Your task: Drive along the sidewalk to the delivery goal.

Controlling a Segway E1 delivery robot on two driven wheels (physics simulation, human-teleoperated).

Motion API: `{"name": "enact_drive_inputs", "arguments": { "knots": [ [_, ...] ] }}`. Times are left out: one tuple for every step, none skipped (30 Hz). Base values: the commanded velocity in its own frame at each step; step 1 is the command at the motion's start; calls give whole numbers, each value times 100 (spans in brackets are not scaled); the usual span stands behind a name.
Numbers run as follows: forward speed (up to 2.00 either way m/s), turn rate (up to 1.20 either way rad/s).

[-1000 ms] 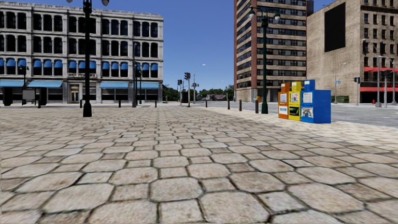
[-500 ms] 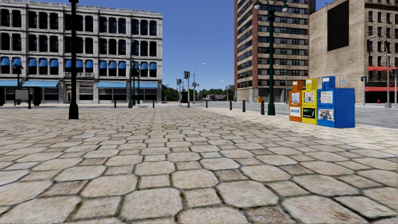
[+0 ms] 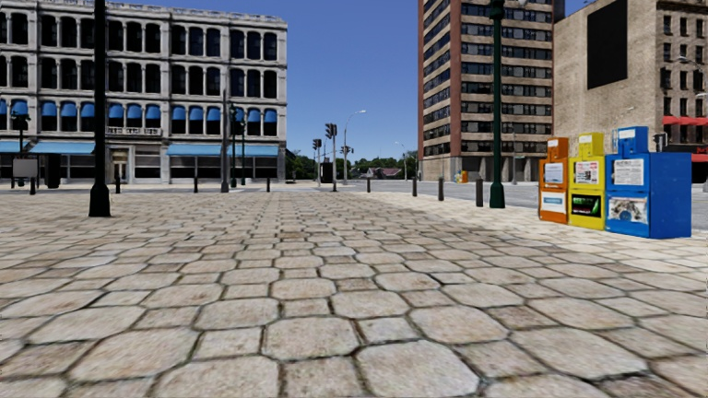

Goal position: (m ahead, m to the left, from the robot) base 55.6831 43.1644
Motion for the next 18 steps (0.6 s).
{"name": "enact_drive_inputs", "arguments": {
  "knots": [
    [200,0],
    [200,0],
    [200,0],
    [200,0],
    [200,0],
    [200,0],
    [200,0],
    [200,0],
    [200,0],
    [200,2],
    [200,9],
    [200,15],
    [200,15],
    [200,22],
    [200,25],
    [200,26],
    [200,26],
    [200,26]
  ]
}}
